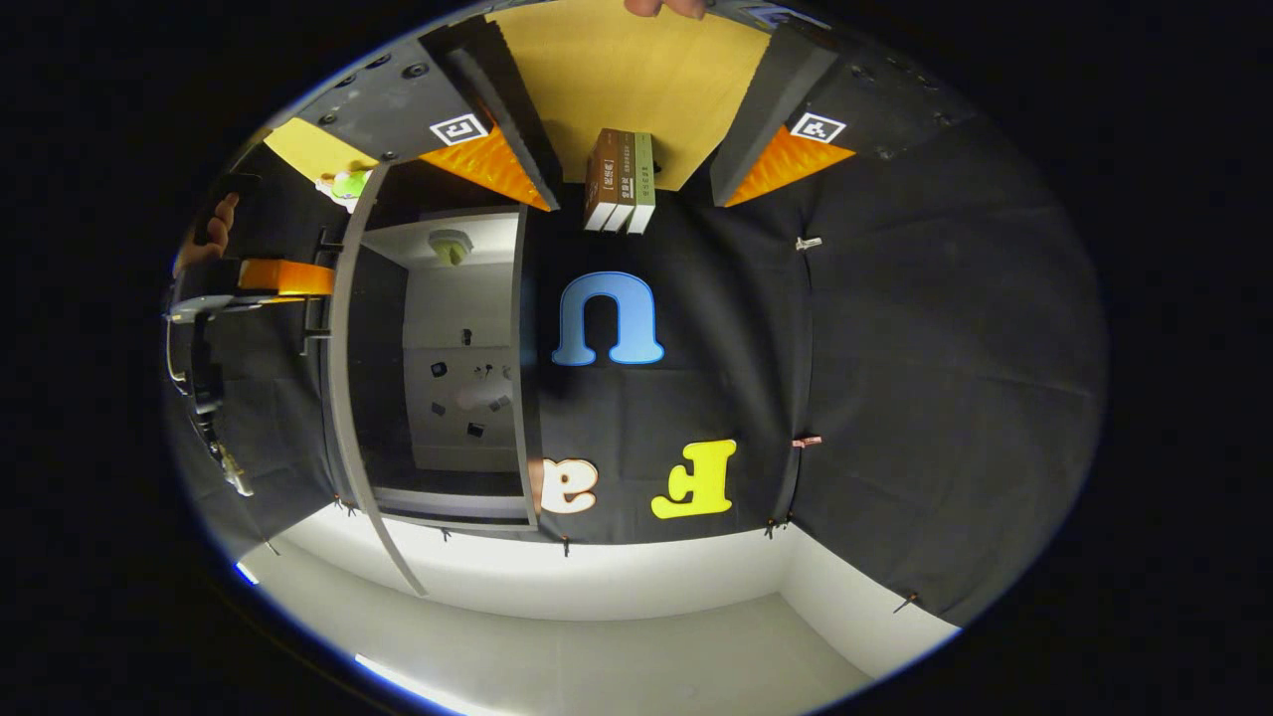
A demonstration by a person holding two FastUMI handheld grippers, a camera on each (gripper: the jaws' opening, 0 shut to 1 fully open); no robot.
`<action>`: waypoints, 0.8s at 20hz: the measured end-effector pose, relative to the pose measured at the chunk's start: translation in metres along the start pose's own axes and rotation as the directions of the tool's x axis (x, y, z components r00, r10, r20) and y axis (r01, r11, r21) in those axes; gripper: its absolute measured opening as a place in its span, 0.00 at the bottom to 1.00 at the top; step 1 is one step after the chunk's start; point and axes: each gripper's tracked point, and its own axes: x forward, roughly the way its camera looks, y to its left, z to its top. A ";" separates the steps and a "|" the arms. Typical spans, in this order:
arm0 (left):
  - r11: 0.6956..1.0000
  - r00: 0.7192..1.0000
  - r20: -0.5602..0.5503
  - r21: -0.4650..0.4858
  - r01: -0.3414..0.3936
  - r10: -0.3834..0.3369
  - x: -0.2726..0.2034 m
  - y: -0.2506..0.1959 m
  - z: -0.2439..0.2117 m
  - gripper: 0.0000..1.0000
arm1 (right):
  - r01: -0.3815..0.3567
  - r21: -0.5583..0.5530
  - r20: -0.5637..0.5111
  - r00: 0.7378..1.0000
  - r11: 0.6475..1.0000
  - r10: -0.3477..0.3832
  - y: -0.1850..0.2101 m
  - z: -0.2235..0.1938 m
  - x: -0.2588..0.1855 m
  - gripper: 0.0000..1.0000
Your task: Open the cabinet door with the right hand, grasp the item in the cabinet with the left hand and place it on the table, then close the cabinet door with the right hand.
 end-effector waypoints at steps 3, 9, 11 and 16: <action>1.000 1.000 0.006 0.000 0.012 -0.012 0.003 -0.007 0.005 0.95 | 0.011 -0.013 0.001 1.000 1.000 -0.011 -0.015 -0.001 -0.010 0.22; 0.999 0.998 0.022 0.000 0.054 -0.054 0.016 -0.027 0.012 0.94 | 0.062 0.006 0.006 0.998 0.998 -0.062 -0.045 0.001 -0.031 0.21; 0.997 0.997 0.025 -0.013 0.070 -0.070 0.020 -0.034 0.012 0.94 | 0.089 0.011 0.007 0.996 0.996 -0.089 -0.058 0.002 -0.037 0.21; 0.996 0.996 0.029 -0.017 0.088 -0.088 0.031 -0.049 0.014 0.96 | 0.150 0.019 0.017 0.988 0.989 -0.150 -0.083 0.006 -0.049 0.20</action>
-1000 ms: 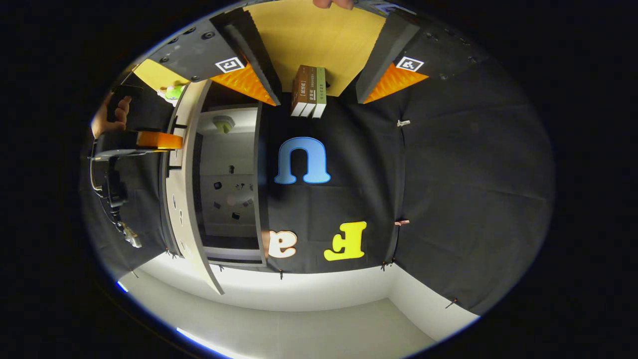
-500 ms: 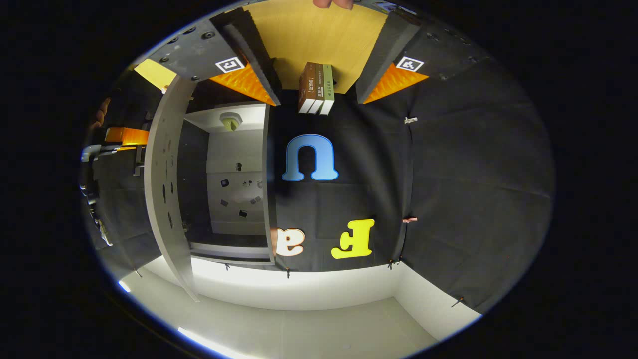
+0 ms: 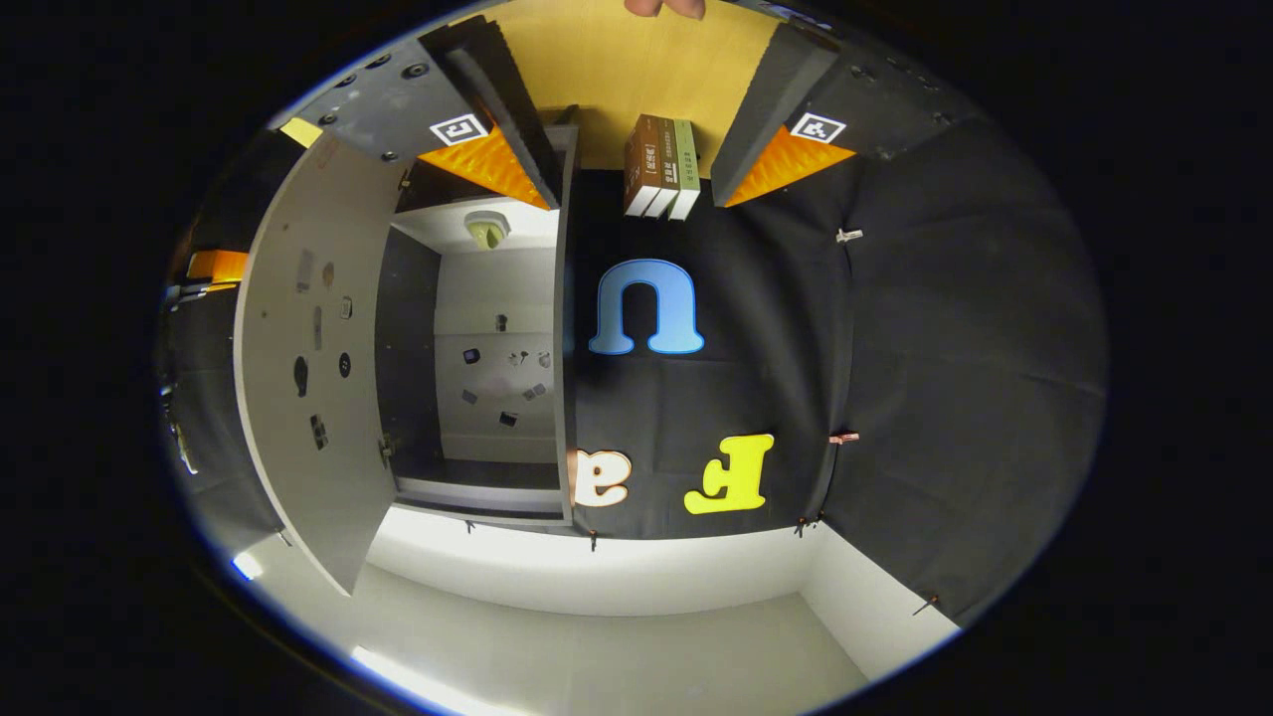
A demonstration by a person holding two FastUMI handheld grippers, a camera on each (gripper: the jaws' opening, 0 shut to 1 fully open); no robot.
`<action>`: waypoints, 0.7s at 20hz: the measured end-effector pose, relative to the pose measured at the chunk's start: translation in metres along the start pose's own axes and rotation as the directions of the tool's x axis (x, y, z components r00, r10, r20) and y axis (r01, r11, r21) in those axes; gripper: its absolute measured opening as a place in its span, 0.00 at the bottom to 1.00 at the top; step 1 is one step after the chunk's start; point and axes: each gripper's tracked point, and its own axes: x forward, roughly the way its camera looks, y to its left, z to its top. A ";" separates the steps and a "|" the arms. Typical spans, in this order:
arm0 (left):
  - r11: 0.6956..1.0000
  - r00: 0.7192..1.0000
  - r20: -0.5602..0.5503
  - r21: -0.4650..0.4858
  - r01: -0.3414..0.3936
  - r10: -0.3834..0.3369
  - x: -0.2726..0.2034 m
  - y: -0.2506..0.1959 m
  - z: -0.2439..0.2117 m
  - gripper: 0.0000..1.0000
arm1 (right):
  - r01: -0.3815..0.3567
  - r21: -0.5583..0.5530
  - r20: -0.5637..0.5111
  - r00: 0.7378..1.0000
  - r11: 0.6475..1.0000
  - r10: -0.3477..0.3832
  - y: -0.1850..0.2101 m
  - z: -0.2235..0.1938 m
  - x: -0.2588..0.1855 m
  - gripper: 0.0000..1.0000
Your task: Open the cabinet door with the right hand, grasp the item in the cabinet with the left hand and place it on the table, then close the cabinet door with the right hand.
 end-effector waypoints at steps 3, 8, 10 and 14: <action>1.000 1.000 0.000 -0.007 0.016 -0.016 0.004 -0.012 0.002 0.94 | 0.037 -0.012 -0.001 0.999 0.999 -0.037 -0.021 0.002 -0.003 0.20; 0.999 0.999 -0.006 -0.023 0.033 -0.034 0.012 -0.028 0.001 0.92 | 0.134 -0.057 0.034 0.991 0.989 -0.132 -0.068 0.009 -0.011 0.15; 0.999 0.999 -0.010 -0.022 0.040 -0.040 0.016 -0.037 0.001 0.95 | 0.159 -0.032 0.038 0.987 0.987 -0.158 -0.083 0.011 -0.017 0.13; 0.998 0.998 -0.011 -0.009 0.069 -0.069 0.030 -0.063 0.004 0.94 | 0.105 0.016 0.053 0.993 0.994 -0.105 -0.085 0.015 -0.028 0.22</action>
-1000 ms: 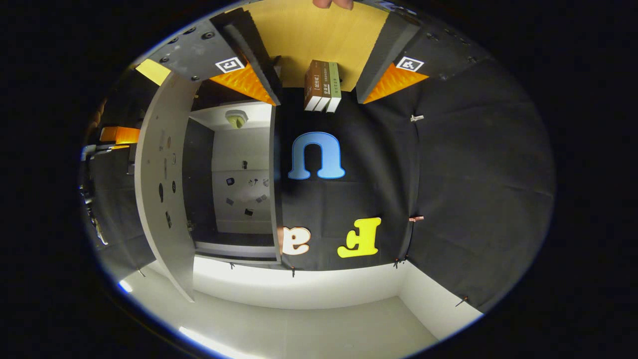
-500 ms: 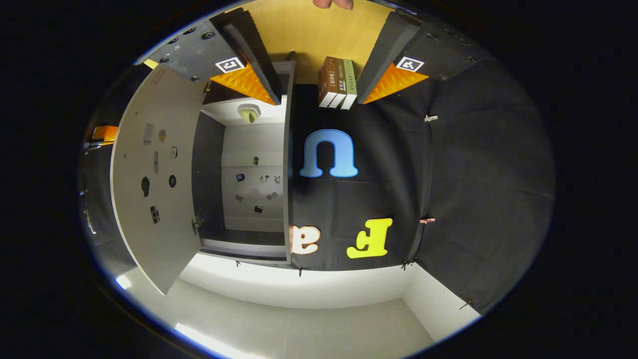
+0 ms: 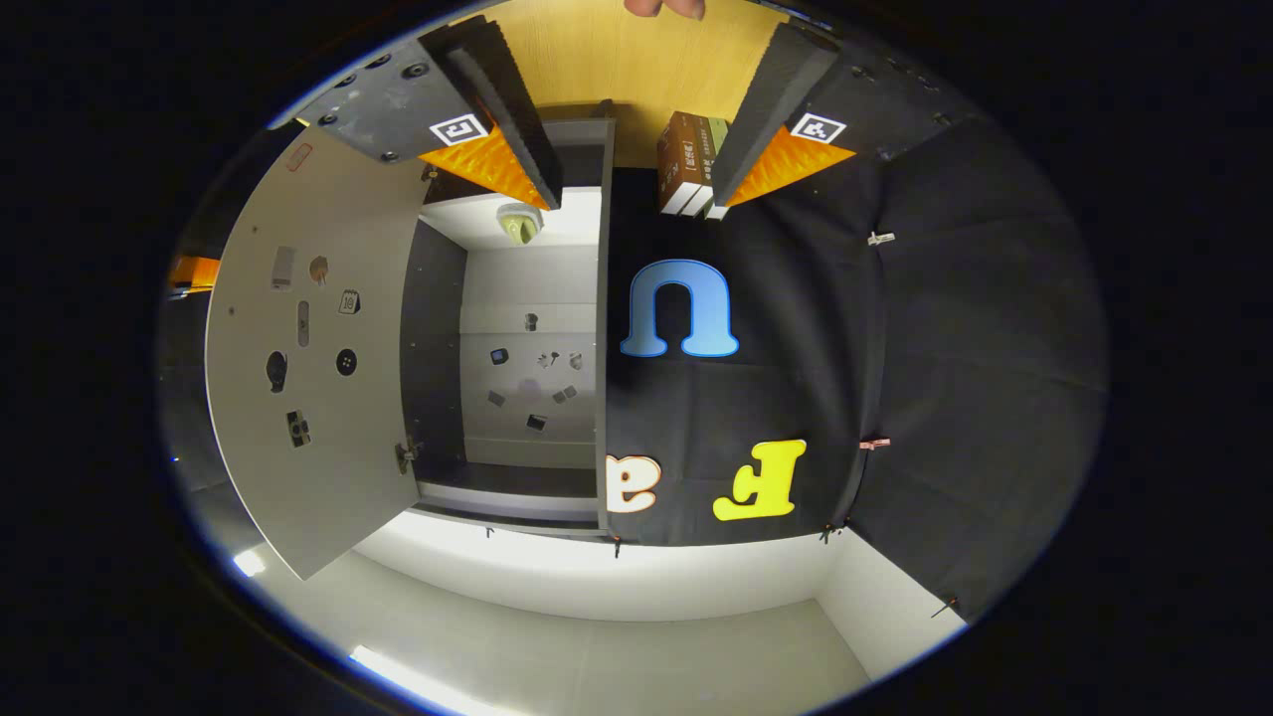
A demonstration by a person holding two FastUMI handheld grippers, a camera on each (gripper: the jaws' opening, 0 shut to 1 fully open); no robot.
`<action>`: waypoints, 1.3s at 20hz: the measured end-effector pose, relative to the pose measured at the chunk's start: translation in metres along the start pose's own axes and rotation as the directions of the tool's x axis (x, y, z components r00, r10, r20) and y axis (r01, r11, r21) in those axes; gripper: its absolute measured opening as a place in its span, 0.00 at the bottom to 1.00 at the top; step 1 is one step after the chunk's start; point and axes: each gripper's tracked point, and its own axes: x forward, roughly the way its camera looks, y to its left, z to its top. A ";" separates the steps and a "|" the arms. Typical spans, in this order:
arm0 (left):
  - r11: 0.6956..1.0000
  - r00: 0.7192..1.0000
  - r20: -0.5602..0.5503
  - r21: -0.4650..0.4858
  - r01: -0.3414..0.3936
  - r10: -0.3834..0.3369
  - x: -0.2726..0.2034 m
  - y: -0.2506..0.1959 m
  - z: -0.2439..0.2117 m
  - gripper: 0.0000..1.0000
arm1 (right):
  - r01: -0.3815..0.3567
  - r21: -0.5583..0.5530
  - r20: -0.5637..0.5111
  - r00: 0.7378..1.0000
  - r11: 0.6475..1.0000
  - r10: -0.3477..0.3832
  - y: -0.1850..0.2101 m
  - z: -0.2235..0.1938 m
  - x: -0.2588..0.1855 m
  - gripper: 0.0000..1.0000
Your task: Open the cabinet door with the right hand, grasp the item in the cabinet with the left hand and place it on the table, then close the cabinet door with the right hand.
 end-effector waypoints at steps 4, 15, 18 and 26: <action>0.998 0.998 -0.019 -0.035 0.057 -0.058 0.032 -0.030 -0.002 0.94 | 0.072 -0.012 0.077 0.995 0.997 -0.071 -0.046 0.018 -0.016 0.66; 0.960 0.945 -0.176 -0.004 0.280 -0.276 0.186 -0.168 -0.026 0.94 | 0.253 0.059 0.031 0.966 0.966 -0.255 -0.163 -0.009 -0.030 0.98; 0.962 0.938 -0.222 0.010 0.273 -0.265 0.242 -0.189 -0.037 0.92 | 0.252 0.020 0.021 0.967 0.967 -0.253 -0.182 -0.016 -0.032 1.00; 0.968 0.908 -0.364 0.056 0.244 -0.207 0.363 -0.213 -0.091 0.75 | 0.264 0.048 -0.033 0.964 0.963 -0.263 -0.228 -0.036 -0.028 0.98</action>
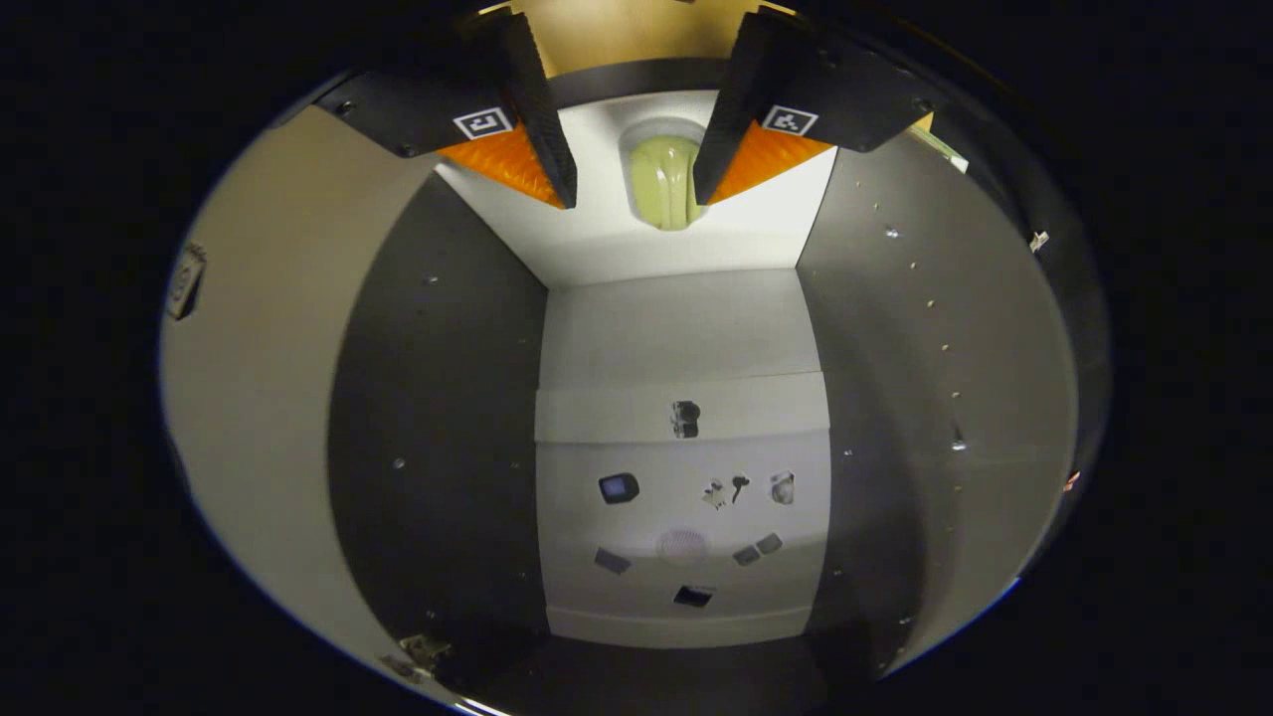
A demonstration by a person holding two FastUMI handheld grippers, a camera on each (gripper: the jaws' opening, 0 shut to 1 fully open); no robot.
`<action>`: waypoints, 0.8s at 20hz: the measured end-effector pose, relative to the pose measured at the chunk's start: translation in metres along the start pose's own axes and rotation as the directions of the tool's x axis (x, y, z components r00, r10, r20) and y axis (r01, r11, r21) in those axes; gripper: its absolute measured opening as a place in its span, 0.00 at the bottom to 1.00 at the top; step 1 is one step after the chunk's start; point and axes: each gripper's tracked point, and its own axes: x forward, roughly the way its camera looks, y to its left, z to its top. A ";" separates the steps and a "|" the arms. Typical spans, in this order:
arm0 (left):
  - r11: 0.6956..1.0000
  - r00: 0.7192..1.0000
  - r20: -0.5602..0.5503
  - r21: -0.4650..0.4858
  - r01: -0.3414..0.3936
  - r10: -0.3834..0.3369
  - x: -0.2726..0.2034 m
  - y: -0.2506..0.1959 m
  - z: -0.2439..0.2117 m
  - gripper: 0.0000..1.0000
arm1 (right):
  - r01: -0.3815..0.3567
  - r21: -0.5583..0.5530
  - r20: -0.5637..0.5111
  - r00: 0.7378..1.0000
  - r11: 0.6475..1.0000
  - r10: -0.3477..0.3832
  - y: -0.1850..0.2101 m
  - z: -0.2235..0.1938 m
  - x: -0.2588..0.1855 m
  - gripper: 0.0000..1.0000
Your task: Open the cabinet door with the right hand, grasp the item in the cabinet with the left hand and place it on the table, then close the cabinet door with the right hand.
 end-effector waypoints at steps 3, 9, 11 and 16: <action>1.000 0.997 -0.074 -0.006 -0.025 0.025 0.037 0.008 -0.018 0.68 | 0.004 0.001 -0.002 1.000 1.000 -0.004 -0.007 -0.001 0.006 0.98; 1.000 0.988 -0.154 0.011 -0.023 0.024 0.077 0.019 -0.042 0.58 | -0.002 -0.016 -0.015 1.000 1.000 0.002 -0.009 -0.004 0.015 0.98; 1.000 0.990 -0.142 0.012 -0.015 0.017 0.080 0.020 -0.041 0.49 | -0.004 -0.016 -0.020 1.000 1.000 0.003 -0.009 -0.006 0.017 0.98; 0.997 0.993 -0.110 0.077 -0.024 0.033 0.075 0.022 -0.040 0.27 | -0.012 -0.019 -0.017 1.000 1.000 0.012 0.006 -0.004 0.018 0.98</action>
